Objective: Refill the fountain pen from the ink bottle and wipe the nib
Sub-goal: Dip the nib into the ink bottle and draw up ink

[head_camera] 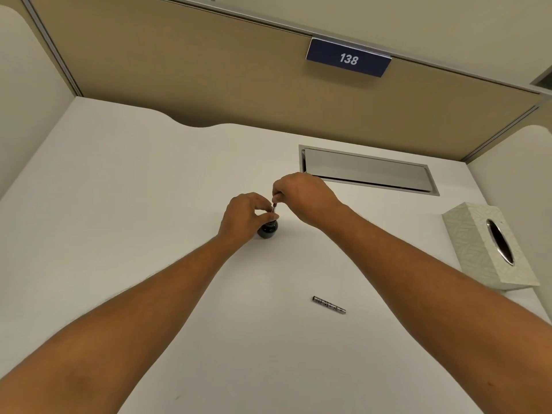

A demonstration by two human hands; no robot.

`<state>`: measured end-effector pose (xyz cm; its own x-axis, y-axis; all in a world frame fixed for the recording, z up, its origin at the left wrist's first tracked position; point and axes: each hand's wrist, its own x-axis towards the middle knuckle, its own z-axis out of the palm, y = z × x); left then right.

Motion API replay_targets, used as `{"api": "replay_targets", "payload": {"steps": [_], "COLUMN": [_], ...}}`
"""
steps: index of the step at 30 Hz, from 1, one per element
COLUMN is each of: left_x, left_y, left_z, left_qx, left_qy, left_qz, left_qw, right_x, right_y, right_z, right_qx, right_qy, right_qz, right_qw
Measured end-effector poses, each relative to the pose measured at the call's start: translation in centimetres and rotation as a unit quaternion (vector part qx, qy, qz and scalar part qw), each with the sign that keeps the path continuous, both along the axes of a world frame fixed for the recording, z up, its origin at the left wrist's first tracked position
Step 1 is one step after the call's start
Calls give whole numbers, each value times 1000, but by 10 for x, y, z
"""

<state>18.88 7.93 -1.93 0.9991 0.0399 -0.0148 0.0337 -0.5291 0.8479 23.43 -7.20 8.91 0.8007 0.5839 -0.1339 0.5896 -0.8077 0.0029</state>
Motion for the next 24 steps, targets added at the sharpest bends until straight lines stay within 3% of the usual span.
{"api": "replay_targets", "payload": {"steps": [9,15,21,24], "left_x": [-1,-3,-2,-1], "left_y": [-6,-8,-8,-8], "left_z": [-4,-4,-3,-4], "left_qx": [-11,-15,-15,-6], "left_qy": [0,-8,-10,-11], "left_qz": [15,17,16,15], "left_qw": [1000,1000,1000,1000], "right_x": [-2,-3,3,4], "right_y": [-3,-3,-9,-12], "right_z": [-12,-9,-5,-2], "right_qx": [-28,-125,-40,-48], "right_qy": [-37,-60,-5,1], "right_qz": [11,51,33,42], "right_qw": [999,989,999,998]}}
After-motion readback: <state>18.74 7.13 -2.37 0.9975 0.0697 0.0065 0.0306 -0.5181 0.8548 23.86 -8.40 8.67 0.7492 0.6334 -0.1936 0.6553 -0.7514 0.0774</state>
